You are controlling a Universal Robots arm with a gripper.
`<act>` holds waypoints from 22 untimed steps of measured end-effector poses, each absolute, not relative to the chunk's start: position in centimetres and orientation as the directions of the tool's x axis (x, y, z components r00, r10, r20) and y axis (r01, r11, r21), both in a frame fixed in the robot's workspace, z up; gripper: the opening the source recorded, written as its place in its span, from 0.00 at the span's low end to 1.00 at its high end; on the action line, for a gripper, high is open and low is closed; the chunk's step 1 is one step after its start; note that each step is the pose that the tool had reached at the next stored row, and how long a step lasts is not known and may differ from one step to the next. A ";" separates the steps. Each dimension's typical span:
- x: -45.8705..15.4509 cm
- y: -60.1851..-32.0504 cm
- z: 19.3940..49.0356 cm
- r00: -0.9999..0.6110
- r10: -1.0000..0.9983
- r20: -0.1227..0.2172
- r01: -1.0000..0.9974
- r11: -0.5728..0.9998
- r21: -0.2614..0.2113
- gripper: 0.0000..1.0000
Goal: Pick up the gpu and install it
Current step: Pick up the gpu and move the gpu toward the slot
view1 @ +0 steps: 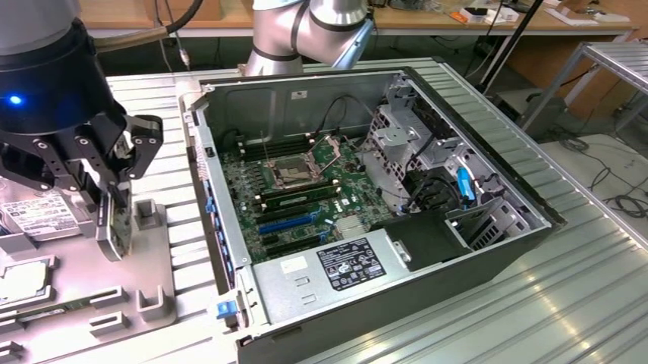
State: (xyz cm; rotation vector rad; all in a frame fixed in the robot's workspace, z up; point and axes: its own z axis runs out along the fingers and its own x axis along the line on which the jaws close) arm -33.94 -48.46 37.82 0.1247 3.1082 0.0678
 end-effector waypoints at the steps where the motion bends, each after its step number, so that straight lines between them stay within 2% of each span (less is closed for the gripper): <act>1: -33.9 -48.5 37.9 -0.996 0.081 -0.028 0.079 0.996 0.045 0.27; 22: -33.9 -48.5 41.2 -0.996 0.081 -0.028 0.079 0.996 0.045 0.27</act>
